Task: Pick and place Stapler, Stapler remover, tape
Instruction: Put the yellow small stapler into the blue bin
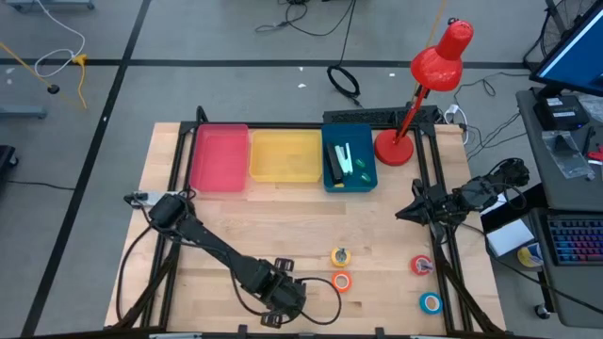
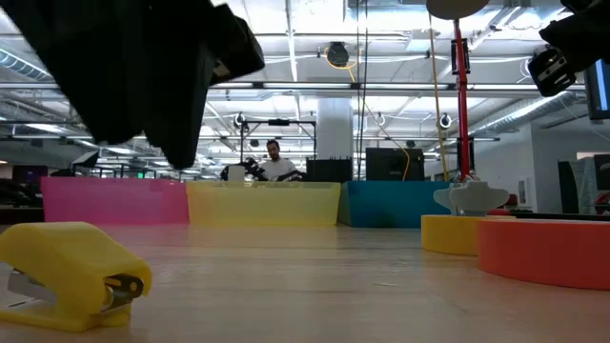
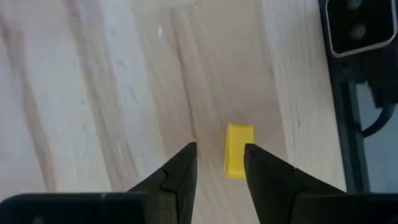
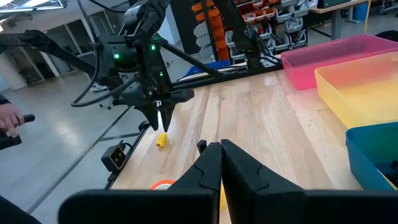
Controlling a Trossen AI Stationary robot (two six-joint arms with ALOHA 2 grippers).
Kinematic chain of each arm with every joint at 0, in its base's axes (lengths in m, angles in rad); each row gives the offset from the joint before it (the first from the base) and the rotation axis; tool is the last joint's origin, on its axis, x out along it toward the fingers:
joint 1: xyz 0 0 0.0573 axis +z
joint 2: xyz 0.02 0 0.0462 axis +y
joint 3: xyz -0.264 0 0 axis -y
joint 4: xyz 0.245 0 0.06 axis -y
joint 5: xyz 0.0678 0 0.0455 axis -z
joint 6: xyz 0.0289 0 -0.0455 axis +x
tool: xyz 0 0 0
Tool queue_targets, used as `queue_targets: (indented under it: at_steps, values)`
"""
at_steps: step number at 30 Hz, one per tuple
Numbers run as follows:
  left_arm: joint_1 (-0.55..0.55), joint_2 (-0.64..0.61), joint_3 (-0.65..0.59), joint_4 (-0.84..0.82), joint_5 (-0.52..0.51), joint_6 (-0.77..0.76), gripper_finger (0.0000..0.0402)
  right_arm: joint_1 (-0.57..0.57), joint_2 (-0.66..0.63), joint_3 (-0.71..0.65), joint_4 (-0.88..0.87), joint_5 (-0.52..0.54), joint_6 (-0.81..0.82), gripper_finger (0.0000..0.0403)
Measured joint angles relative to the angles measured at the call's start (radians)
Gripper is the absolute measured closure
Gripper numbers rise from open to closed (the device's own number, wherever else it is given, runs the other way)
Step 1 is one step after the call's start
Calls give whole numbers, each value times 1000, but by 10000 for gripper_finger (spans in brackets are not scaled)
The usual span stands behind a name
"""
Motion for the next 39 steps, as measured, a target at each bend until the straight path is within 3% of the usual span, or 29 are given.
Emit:
queue_targets:
  at_steps: [13, 22, 30, 39]
  values:
    - [-20, 24, 1, 55, 58, 34, 270, 0, 0, 0, -8, 3, 1, 399]
    - [-22, 25, -1, 41, 8, 51, 270, 0, 0, -44, 12, 4, 25, 399]
    - [-25, 25, -1, 49, 44, 75, 270, 0, 0, -137, 86, 4, 95, 399]
    - [-23, 63, 0, 53, 56, 88, 270, 0, 0, -168, 194, 3, 53, 399]
